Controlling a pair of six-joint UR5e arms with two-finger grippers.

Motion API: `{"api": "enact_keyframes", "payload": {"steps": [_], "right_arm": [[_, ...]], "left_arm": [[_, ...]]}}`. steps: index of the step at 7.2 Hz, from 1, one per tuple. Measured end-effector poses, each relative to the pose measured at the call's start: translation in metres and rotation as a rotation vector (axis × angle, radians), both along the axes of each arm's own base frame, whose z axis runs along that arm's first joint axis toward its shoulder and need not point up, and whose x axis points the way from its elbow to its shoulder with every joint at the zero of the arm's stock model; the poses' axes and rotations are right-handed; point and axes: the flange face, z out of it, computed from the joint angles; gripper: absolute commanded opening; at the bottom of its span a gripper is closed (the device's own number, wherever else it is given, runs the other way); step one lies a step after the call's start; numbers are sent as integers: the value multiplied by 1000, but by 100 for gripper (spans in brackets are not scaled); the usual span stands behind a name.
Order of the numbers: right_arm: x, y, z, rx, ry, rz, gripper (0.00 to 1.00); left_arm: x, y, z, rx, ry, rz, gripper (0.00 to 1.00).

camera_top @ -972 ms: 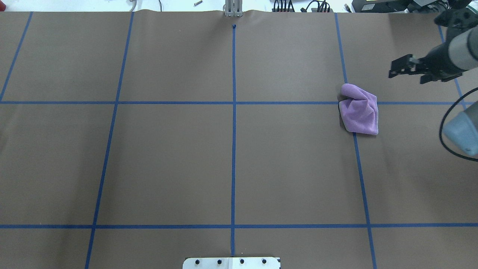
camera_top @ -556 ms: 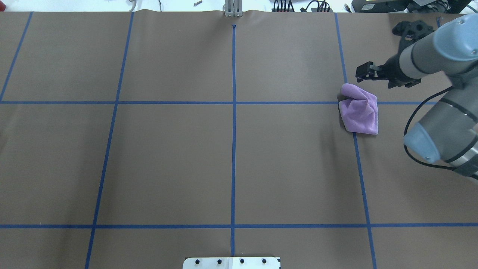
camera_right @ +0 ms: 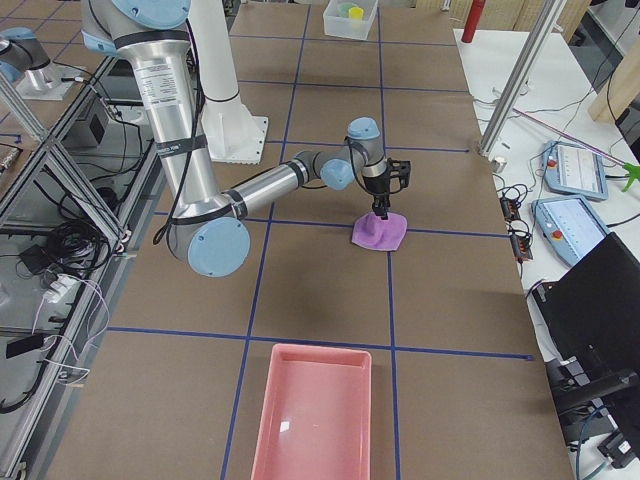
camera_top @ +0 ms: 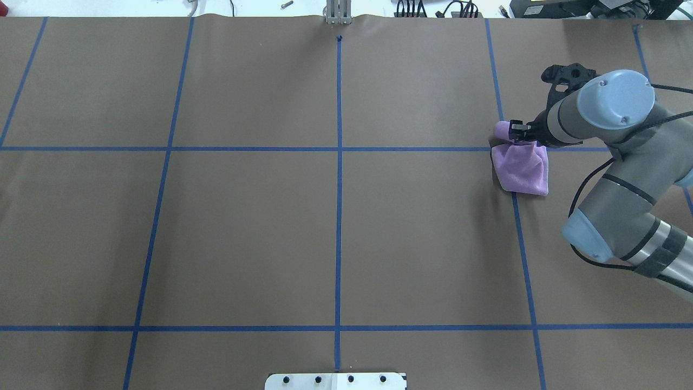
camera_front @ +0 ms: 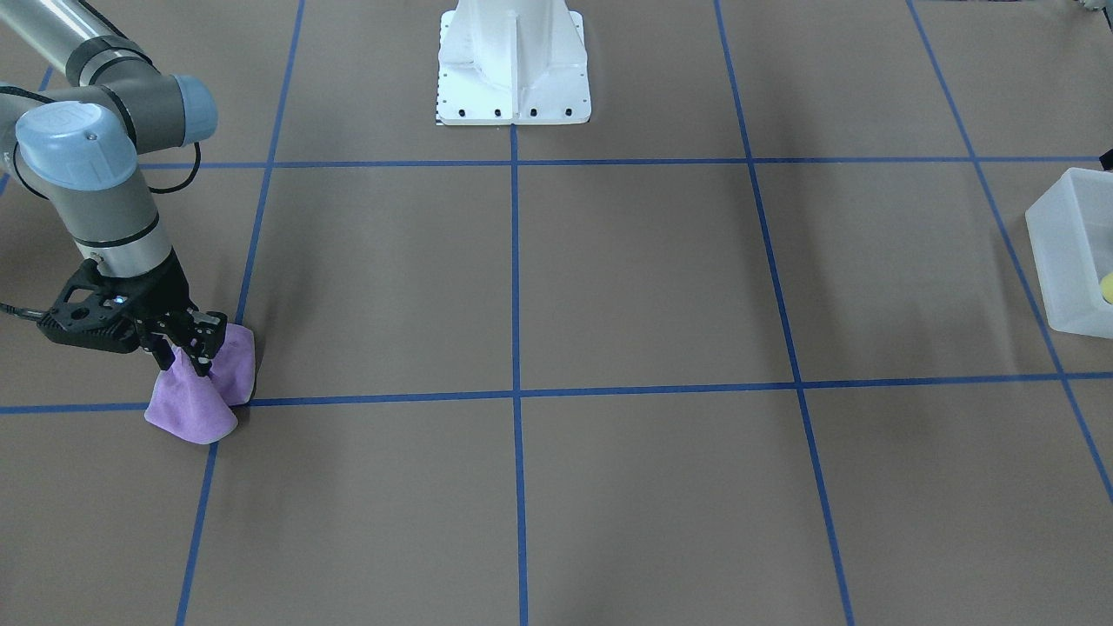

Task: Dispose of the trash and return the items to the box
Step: 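Reach the right gripper down to the purple cloth and pinch it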

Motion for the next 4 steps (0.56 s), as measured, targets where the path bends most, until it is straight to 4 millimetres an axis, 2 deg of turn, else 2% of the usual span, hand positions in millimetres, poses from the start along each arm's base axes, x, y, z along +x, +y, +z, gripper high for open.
{"api": "enact_keyframes", "payload": {"steps": [2, 3, 4], "right_arm": [[3, 4, -2, 2, -6, -1, 45], [3, 5, -5, 4, -9, -1, 42], [3, 5, -6, 5, -11, -2, 30]], "left_arm": [[0, -1, -1, 3, 0, 0, 98], [0, -1, -1, 3, 0, 0, 98], [0, -1, -1, 3, 0, 0, 98]]}}
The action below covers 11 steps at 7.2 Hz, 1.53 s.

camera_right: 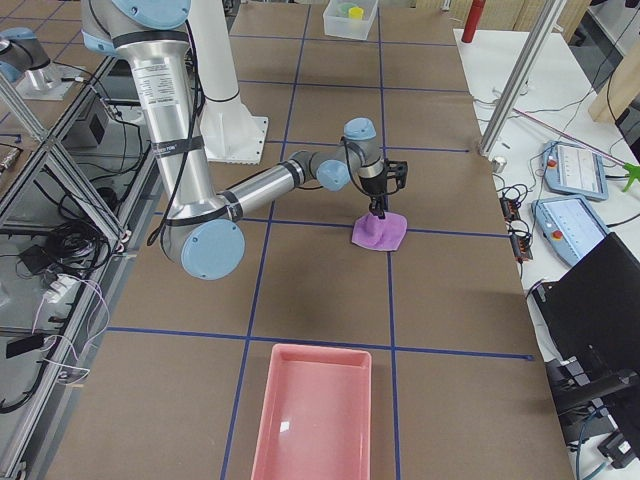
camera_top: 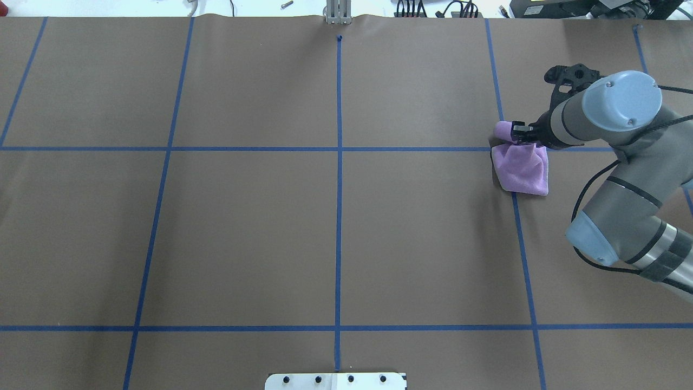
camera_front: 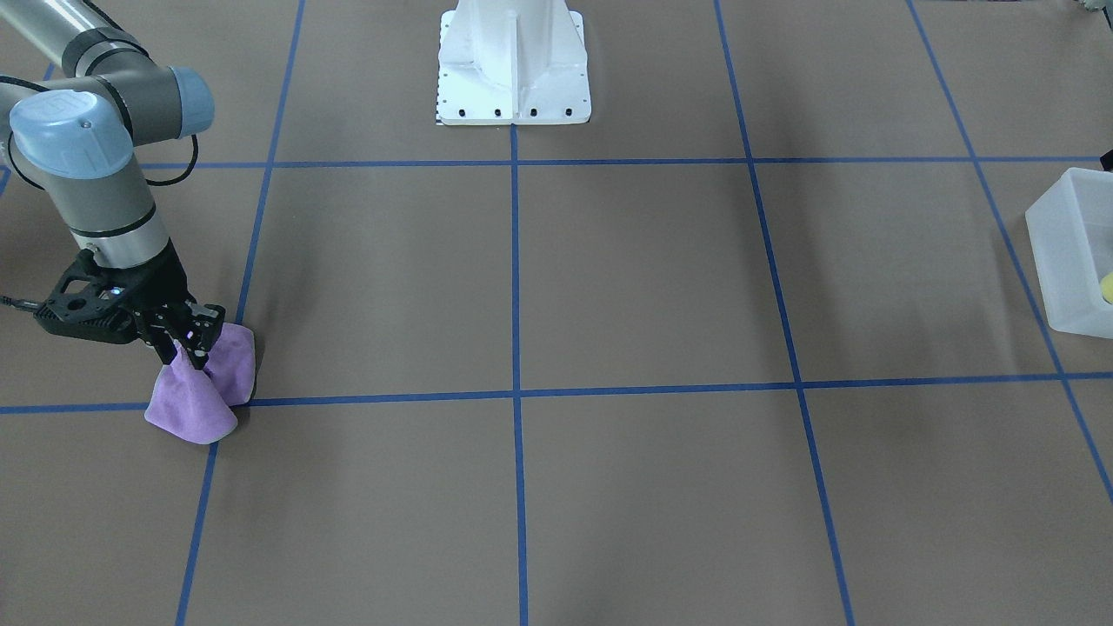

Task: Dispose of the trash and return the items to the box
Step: 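Reach the right gripper down to the purple cloth and pinch it, then lift the purple cloth with the right gripper and carry it away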

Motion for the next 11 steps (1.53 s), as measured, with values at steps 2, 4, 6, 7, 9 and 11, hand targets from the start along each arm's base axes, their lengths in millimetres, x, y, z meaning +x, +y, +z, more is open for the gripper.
{"api": "enact_keyframes", "payload": {"steps": [2, 4, 6, 7, 9, 11], "right_arm": [[-2, 2, 0, -2, 3, -4, 0], [-3, 3, -2, 0, 0, -7, 0], [7, 7, -22, 1, -4, -7, 0], [22, 8, -38, -21, 9, -9, 0], [90, -6, -47, -45, 17, -71, 0], [186, -9, -10, -13, 30, -172, 0]], "left_arm": [[0, 0, 0, 0, 0, 0, 98], [0, 0, -1, 1, 0, 0, 98], [0, 0, -1, 2, 0, 0, 98], [-1, 1, 1, -2, 0, -1, 98], [-3, 2, 3, -14, -12, -11, 98], [-6, 3, 5, -28, -38, -25, 98]]}}
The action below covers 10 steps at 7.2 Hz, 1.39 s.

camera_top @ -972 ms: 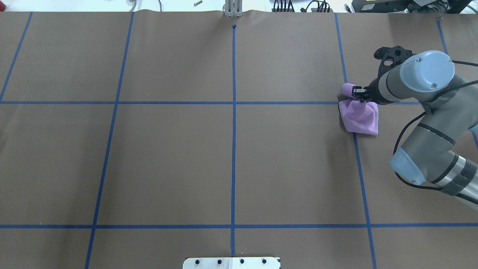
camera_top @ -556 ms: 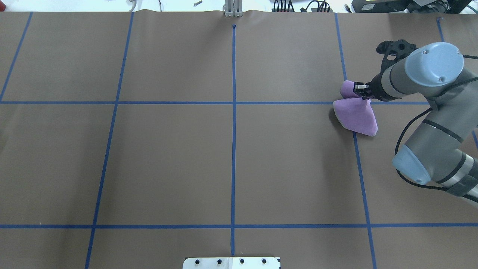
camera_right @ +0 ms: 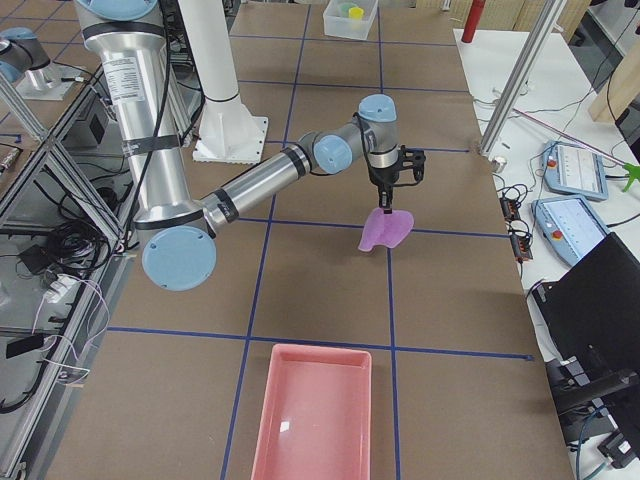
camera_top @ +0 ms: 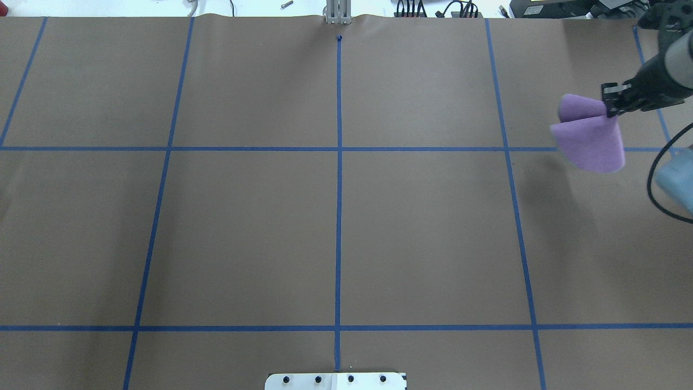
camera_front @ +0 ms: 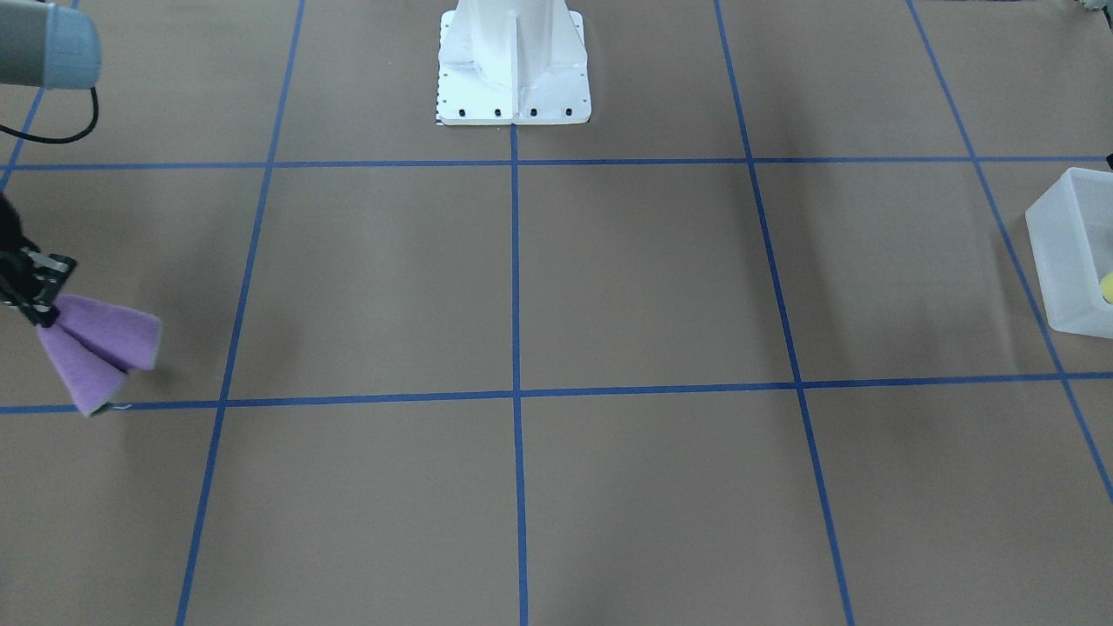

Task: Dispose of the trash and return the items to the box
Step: 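Lift the purple cloth with the right gripper and carry it away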

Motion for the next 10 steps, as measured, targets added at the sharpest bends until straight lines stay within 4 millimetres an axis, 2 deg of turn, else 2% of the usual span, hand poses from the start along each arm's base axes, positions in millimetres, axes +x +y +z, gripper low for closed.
{"api": "enact_keyframes", "payload": {"steps": [1, 2, 4, 5, 6, 7, 8, 9, 10], "right_arm": [[54, 10, 30, 25, 13, -49, 0], [114, 29, 64, 47, 9, -94, 0], [226, 89, 129, 86, -17, -145, 0], [270, 117, 159, 96, -2, -172, 0], [304, 137, 191, 100, 21, -215, 0], [324, 150, 231, 98, 32, -268, 0], [331, 158, 272, 91, 29, -306, 0], [332, 165, 310, 76, 21, -316, 0], [331, 171, 339, 61, 14, -313, 0]], "left_arm": [[-2, 4, 2, -5, -5, -5, 98], [-3, 12, 3, -11, -6, -9, 98], [-5, 19, 3, -11, -7, -11, 98], [-5, 19, 3, -11, -8, -11, 98], [-5, 19, 3, -10, -8, -11, 98], [-5, 19, 3, -10, -8, -11, 98], [-5, 19, 3, -10, -7, -11, 98], [-5, 19, 3, -10, -7, -12, 98], [-5, 19, 3, -10, -7, -12, 98]]}}
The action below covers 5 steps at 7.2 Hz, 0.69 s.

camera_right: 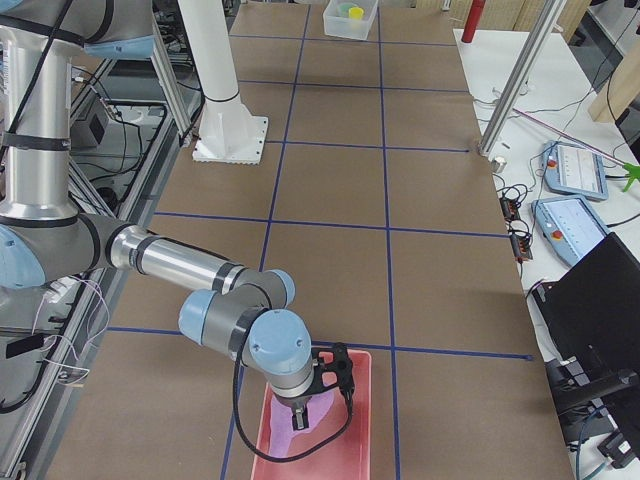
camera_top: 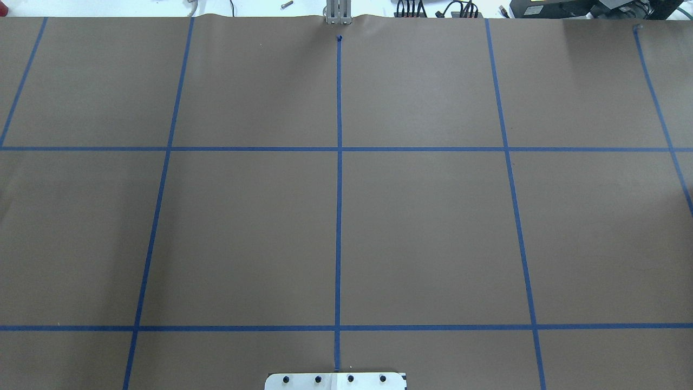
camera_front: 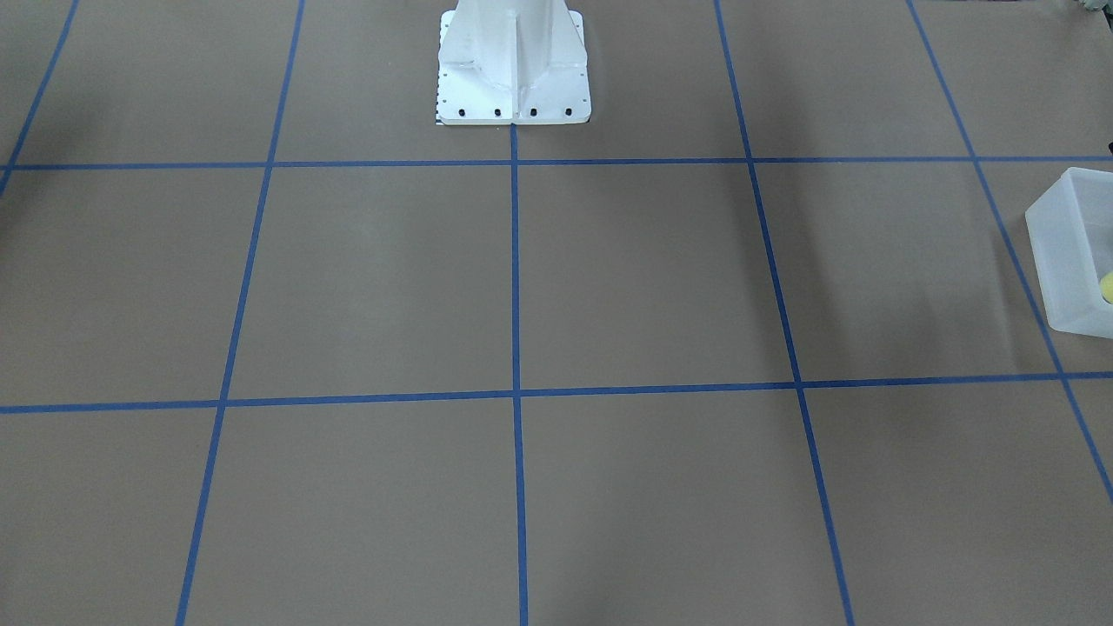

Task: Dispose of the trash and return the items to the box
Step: 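Lift the purple cloth with the right gripper and carry it away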

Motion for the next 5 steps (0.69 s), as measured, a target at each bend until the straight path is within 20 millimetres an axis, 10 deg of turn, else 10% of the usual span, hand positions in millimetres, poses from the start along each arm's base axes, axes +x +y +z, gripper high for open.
{"api": "enact_keyframes", "payload": {"steps": [3, 4, 5], "right_arm": [[-10, 4, 42, -47, -11, 30, 0], [-17, 1, 44, -62, -12, 38, 62], [-25, -6, 43, -66, -9, 47, 98]], "left_arm": [[0, 0, -1, 2, 0, -1, 98], [0, 0, -1, 2, 0, -1, 98], [0, 0, -1, 3, 0, -1, 98]]}}
